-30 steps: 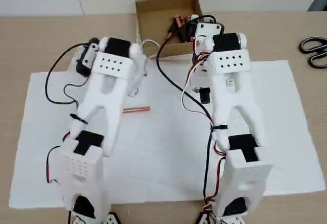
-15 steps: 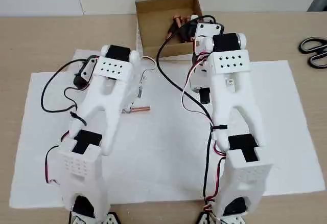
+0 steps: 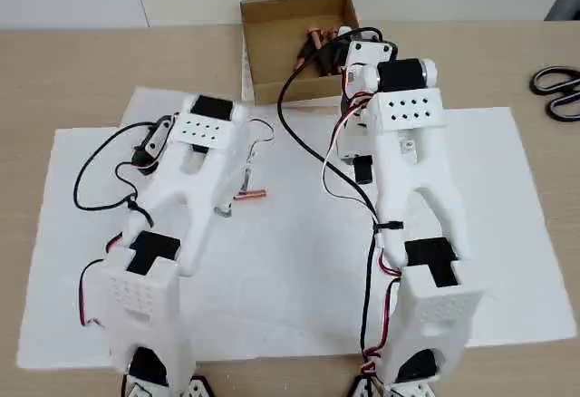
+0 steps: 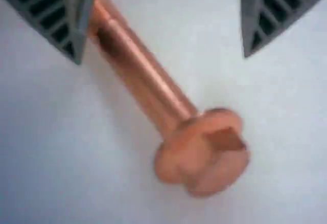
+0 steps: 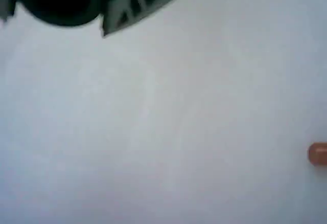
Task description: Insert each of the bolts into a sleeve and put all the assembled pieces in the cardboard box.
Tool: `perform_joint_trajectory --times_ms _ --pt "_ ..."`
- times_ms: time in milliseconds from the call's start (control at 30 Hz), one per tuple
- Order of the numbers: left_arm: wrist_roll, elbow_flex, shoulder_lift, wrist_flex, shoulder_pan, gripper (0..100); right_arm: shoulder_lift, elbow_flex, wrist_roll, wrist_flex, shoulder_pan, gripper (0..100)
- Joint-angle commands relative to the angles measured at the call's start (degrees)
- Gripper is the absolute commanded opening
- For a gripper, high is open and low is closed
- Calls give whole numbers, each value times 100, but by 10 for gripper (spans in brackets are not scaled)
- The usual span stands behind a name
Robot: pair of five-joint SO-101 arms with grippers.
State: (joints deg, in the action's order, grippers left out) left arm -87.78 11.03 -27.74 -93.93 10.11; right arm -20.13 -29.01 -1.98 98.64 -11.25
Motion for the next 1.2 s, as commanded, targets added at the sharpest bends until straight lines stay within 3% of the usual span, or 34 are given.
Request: perform_joint_trajectory --times_ms 0,267,833,1167 --pt "26 -22 308 88 -26 193 365 -18 -53 -22 48 4" --pt "26 -470 299 536 -440 193 374 -18 -53 -22 48 4" --pt "26 -646 299 738 -404 186 374 -18 -53 -22 48 4" --pt "35 -646 299 730 -404 7 365 -18 -53 -22 48 4"
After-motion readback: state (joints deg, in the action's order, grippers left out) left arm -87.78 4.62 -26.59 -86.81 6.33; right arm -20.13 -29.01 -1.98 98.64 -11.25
